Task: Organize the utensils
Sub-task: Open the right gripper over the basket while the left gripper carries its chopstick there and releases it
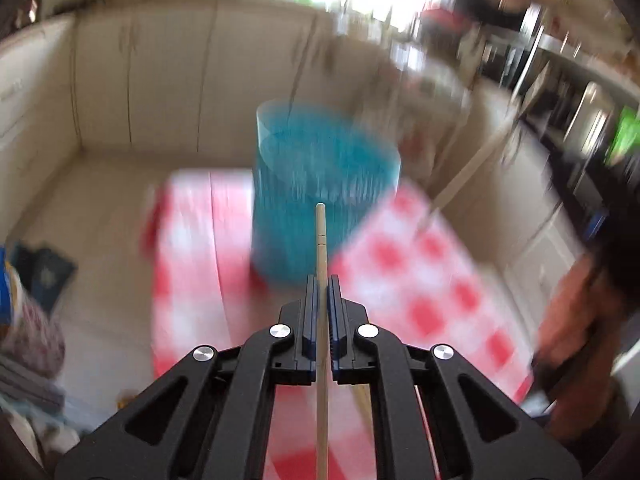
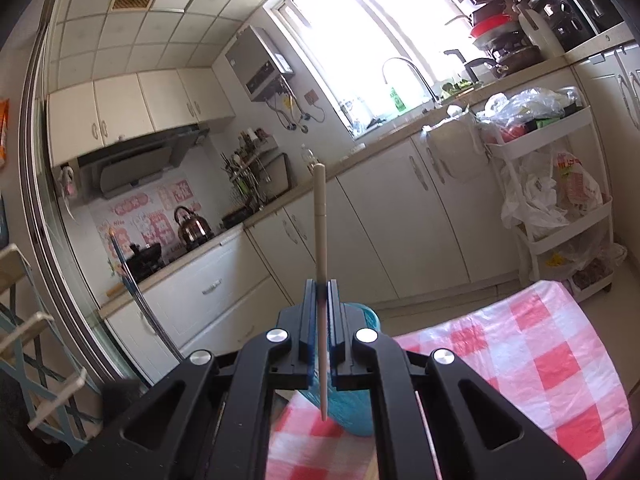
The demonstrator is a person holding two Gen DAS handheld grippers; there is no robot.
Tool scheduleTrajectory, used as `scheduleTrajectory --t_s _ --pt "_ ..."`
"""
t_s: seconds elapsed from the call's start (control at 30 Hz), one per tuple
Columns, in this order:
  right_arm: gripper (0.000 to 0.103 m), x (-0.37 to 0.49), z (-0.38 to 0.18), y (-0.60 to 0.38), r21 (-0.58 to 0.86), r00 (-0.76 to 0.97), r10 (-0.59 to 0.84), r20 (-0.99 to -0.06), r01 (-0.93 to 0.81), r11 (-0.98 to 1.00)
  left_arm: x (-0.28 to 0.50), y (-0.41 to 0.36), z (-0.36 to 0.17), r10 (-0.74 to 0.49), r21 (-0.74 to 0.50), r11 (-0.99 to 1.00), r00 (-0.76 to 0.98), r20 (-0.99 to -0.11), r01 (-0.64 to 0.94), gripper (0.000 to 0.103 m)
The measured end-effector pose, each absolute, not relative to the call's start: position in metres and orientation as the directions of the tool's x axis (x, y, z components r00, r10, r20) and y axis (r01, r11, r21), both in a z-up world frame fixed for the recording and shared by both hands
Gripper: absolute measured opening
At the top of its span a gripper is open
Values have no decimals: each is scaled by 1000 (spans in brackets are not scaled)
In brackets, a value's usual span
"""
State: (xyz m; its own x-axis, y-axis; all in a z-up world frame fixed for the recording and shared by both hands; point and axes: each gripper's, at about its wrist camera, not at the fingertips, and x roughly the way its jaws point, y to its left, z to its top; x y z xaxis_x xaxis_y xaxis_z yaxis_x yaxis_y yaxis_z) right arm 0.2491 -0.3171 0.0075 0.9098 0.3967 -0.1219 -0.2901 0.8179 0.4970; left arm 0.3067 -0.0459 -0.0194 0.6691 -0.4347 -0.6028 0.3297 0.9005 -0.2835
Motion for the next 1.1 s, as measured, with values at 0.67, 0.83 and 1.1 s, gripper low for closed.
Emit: scheduleTrajectory --t_s 0.67,0.83,1.1 --pt "17 362 -23 -243 316 859 364 -360 -255 914 454 -77 1 -359 -314 914 874 -329 257 5" --pt "42 347 -27 -256 324 861 362 -358 -249 913 446 -79 -21 -330 -228 940 851 -409 254 5" --pt "42 275 -41 -289 353 838 319 -444 -164 921 379 -56 -21 -274 -173 961 837 -474 216 48"
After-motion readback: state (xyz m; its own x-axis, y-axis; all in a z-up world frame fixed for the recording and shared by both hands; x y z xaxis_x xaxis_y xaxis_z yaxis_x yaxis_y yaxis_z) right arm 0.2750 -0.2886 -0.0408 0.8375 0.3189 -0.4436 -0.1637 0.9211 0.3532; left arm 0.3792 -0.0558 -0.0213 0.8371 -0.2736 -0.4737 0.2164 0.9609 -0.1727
